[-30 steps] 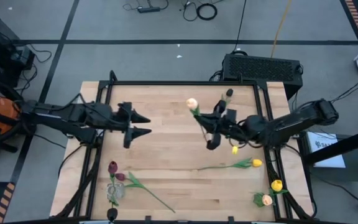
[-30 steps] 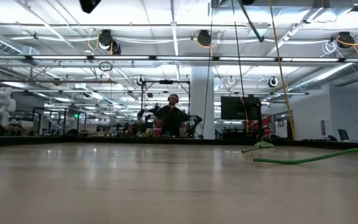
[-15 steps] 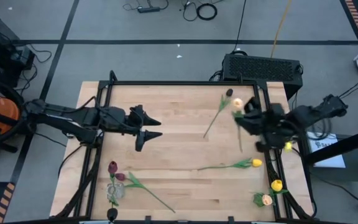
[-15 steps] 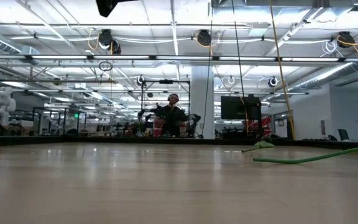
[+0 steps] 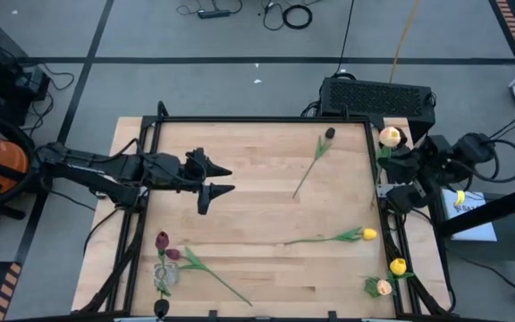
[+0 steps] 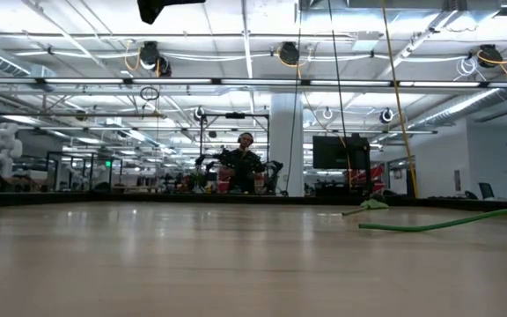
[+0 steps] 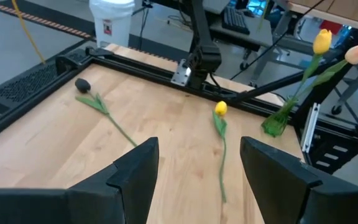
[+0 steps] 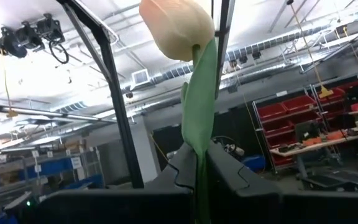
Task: Sort flowers into vase by color
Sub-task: Put the pink tulip into the green vase
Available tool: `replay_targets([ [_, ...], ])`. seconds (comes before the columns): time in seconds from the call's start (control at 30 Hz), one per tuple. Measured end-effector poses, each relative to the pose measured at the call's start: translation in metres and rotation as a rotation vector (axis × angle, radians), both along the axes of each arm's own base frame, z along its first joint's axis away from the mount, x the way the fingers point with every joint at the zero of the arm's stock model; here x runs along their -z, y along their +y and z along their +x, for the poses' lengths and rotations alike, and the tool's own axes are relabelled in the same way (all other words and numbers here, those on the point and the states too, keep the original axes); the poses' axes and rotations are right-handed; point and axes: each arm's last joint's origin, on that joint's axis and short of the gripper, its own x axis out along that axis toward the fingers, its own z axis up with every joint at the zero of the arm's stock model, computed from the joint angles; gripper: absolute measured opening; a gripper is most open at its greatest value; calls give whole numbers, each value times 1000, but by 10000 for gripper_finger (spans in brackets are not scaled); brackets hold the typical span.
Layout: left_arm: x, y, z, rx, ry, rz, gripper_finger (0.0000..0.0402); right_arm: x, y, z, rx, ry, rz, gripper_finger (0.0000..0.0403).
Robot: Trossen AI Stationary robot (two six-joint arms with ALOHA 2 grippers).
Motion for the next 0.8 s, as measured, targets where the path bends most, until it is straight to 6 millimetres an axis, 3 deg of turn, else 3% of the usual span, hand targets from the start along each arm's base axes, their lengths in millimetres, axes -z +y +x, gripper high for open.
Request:
replay_targets([
  [0.2, -4, 1, -5, 5, -12, 14, 232, 3, -3, -4, 0, 28, -18, 8],
  [0.43, -17, 4, -31, 25, -94, 88, 232, 9, -3, -6, -20, 92, -17, 9],
  [0.63, 1, 6, -49, 30, -120, 174, 232, 12, -3, -5, -28, 117, -12, 9],
  [0.8, 28, 10, -61, 18, -175, 211, 232, 12, -3, -5, -34, 117, 0, 9],
])
